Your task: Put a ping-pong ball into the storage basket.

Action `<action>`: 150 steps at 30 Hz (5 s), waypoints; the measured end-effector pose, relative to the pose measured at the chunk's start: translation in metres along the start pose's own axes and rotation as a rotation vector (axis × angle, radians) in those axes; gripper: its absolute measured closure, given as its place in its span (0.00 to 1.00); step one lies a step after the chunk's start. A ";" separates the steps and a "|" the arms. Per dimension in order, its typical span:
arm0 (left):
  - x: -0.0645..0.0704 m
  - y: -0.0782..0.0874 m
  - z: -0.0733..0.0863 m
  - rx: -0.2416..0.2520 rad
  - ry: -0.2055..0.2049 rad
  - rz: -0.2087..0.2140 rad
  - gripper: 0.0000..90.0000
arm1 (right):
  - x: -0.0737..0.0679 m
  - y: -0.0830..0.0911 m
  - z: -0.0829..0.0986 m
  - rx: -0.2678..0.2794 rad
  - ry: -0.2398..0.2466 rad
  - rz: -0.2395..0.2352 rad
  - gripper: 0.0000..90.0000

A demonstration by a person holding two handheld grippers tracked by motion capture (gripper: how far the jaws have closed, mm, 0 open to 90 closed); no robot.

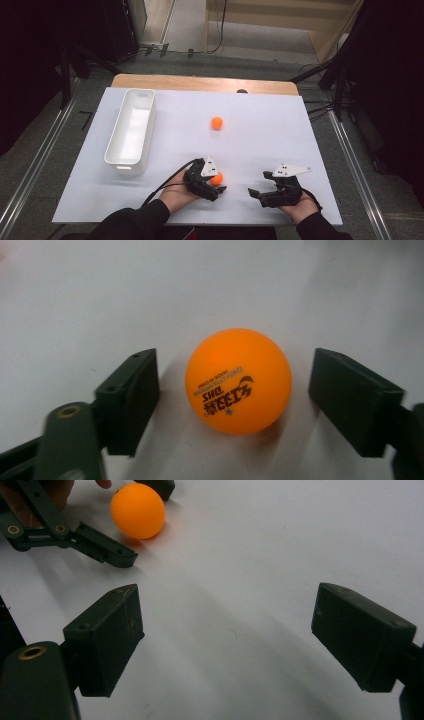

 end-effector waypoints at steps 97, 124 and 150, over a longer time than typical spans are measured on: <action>-0.026 0.069 -0.026 0.247 0.121 0.021 0.56 | -0.003 0.000 0.000 -0.002 0.013 -0.009 0.13; -0.029 0.097 -0.026 0.247 0.123 0.014 0.56 | -0.005 0.001 -0.002 0.009 0.022 -0.009 0.13; -0.046 0.104 -0.021 0.236 0.159 -0.029 0.56 | -0.004 0.001 -0.002 0.006 0.019 -0.008 0.13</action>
Point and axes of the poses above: each handheld gripper's, and its own axes: y roughly backward along the jaws, z roughly out of its underside, x roughly to its right, the point moved 9 cm from there along -y, roughly forward along the jaws, and after that the axes turned 7 degrees about -x, right-handed, at the moved point
